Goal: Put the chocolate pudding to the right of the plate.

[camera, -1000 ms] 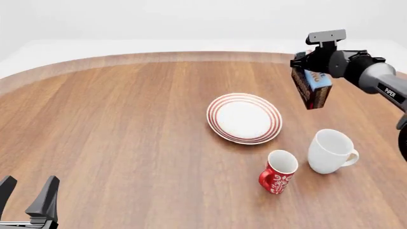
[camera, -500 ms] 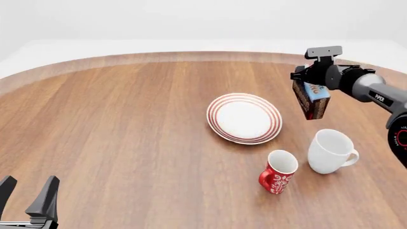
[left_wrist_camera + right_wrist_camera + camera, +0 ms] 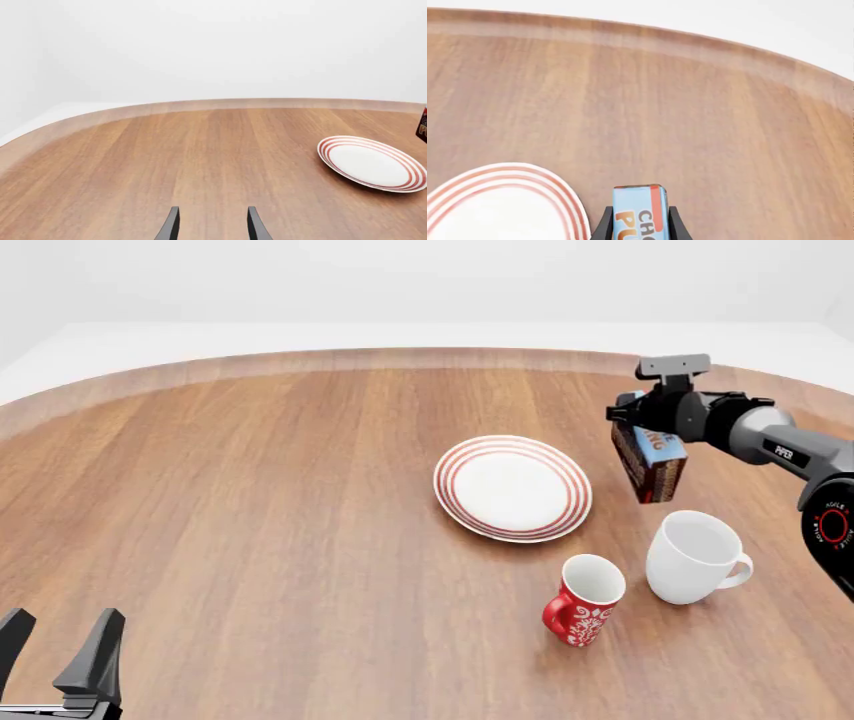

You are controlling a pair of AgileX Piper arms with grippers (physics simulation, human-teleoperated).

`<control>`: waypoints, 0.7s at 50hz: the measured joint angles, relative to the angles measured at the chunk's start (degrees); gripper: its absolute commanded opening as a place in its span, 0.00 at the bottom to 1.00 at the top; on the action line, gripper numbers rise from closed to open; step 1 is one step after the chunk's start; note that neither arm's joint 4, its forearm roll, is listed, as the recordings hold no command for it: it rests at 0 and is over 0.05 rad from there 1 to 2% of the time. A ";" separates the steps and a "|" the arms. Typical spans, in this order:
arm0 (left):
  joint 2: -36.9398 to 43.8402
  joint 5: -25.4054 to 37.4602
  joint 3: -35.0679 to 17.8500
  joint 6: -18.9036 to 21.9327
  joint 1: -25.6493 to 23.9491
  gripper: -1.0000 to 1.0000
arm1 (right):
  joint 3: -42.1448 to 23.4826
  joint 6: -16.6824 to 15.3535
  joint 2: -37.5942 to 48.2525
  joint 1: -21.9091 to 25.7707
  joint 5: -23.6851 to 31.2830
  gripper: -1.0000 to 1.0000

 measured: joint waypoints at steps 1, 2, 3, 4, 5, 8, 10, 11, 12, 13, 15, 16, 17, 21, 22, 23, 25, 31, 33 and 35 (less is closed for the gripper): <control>0.00 0.00 0.00 0.00 0.00 1.00 | 0.04 0.01 0.05 -0.06 -0.06 0.00; 0.00 0.00 0.00 0.00 0.00 1.00 | 0.08 0.02 0.11 -0.13 -0.13 0.00; 0.00 0.00 0.00 0.00 0.00 1.00 | 0.12 0.03 0.17 -0.20 -0.19 0.00; 0.00 0.00 0.00 0.00 0.00 1.00 | 0.15 0.05 0.23 -0.26 -0.25 0.00; 0.00 0.00 0.00 0.00 0.00 1.00 | 0.17 0.06 0.29 -0.33 -0.30 0.00; 0.00 0.00 0.00 0.00 0.00 1.00 | 0.18 0.10 0.47 -0.55 -0.42 0.00; 0.00 0.00 0.00 0.00 0.00 1.00 | 0.20 0.12 0.59 -0.69 -0.52 0.00; 0.00 0.00 0.00 0.00 0.00 1.00 | 0.21 0.12 0.65 -0.75 -0.56 0.00; 0.00 0.00 0.00 0.00 0.00 1.00 | 0.22 0.14 0.71 -0.82 -0.61 0.00; 0.00 0.00 0.00 0.00 0.00 1.00 | 0.23 0.16 0.76 -0.88 -0.66 0.00; 0.00 0.00 0.00 0.00 0.00 1.00 | 0.26 0.21 0.87 -1.00 -0.77 0.00; 0.00 0.00 0.00 0.00 0.00 1.00 | 0.27 0.23 0.94 -1.07 -0.83 0.00; 0.00 0.00 0.00 0.00 0.00 1.00 | 0.28 0.26 1.01 -1.14 -0.89 0.00; 0.00 0.00 0.00 0.00 0.00 1.00 | 0.32 0.35 1.22 -1.39 -1.03 0.00; 0.00 0.00 0.00 0.00 0.00 1.00 | 0.35 0.38 1.26 -1.45 -1.09 0.00; 0.00 0.00 0.00 0.00 0.00 1.00 | 0.38 0.39 1.31 -1.51 -1.15 0.00; 0.00 0.00 0.00 0.00 0.00 1.00 | 0.43 0.43 1.38 -1.61 -1.25 0.00; 0.00 0.00 0.00 0.00 0.00 1.00 | 0.53 0.48 1.54 -1.84 -1.42 0.00; 0.00 0.00 0.00 0.00 0.00 1.00 | 0.53 0.51 1.59 -1.89 -1.47 0.00; 0.00 0.00 0.00 0.00 0.00 1.00 | 0.58 0.53 1.68 -1.92 -1.57 0.00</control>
